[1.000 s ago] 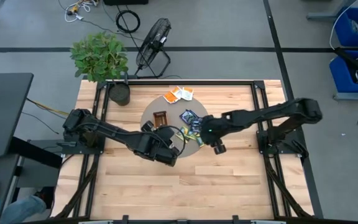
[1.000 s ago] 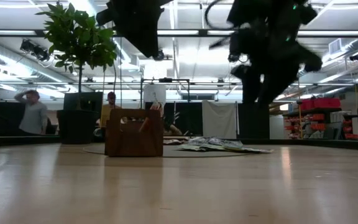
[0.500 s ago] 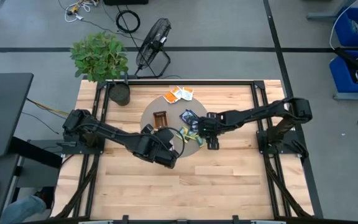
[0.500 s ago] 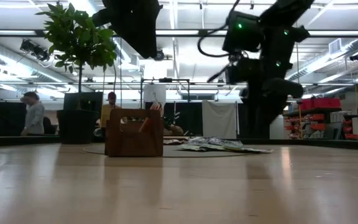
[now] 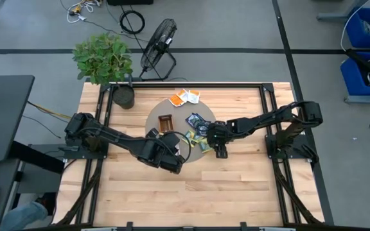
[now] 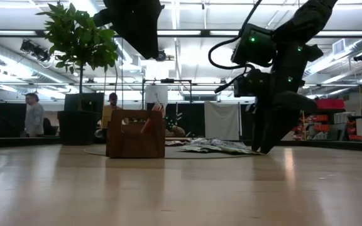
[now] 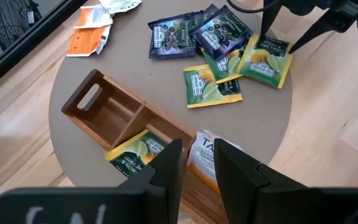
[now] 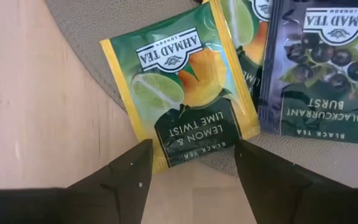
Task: Pick & Place Tea
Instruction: Put the yellow tea bag into the middle section of the wooden organizer
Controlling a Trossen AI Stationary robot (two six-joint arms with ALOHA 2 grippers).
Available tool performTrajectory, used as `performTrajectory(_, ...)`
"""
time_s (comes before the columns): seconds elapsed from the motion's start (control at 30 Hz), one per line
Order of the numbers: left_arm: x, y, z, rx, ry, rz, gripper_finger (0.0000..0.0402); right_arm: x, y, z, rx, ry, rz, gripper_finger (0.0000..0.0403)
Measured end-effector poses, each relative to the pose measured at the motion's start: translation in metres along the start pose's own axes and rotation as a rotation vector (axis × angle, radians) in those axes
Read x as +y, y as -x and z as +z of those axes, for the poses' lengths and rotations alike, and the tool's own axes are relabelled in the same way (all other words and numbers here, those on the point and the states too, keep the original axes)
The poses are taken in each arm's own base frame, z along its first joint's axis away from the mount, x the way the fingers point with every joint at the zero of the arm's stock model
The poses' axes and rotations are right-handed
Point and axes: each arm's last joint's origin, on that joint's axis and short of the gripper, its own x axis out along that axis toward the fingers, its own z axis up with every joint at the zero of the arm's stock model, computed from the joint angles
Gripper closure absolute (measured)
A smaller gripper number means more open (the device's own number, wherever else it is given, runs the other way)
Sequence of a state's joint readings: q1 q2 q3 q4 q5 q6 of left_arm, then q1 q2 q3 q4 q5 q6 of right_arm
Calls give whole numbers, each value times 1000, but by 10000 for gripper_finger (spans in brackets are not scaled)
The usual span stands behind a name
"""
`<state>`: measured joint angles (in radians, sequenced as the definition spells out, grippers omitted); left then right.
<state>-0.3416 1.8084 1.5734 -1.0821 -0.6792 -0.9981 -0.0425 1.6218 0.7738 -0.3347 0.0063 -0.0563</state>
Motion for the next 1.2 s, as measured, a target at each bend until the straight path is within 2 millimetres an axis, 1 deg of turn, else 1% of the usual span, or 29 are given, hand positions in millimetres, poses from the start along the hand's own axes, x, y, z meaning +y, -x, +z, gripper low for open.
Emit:
performTrajectory(0.13,0,0,0,0,-8,0,305,0,-1,-1,-2,-9,0,173)
performTrajectory(0.23,0,0,0,0,-22,0,305,0,-4,-5,-19,-15,-1,196)
performTrajectory(0.33,0,-1,1,0,-20,1,305,1,-7,-11,-40,-18,-2,232)
performTrajectory(0.47,0,-1,1,-1,-18,0,305,1,-11,-17,-39,-31,-2,291)
performTrajectory(0.7,-1,-1,1,-6,-10,-8,305,1,-12,-19,-32,-35,0,389)
performTrajectory(0.83,-1,-1,1,-6,-10,-8,305,3,-10,-19,-37,-2,-5,397)
performTrajectory(0.93,-1,-1,1,-6,-11,-8,305,5,-2,-17,-61,20,-18,400)
performTrajectory(1.0,-1,-1,1,-6,-11,-8,305,5,6,-19,-40,24,-32,401)
performTrajectory(1.1,-1,-1,1,-6,-10,-8,305,5,26,-7,-108,33,-58,401)
performTrajectory(1.2,-1,-1,1,-6,-10,-9,305,6,40,-7,-108,50,-81,402)
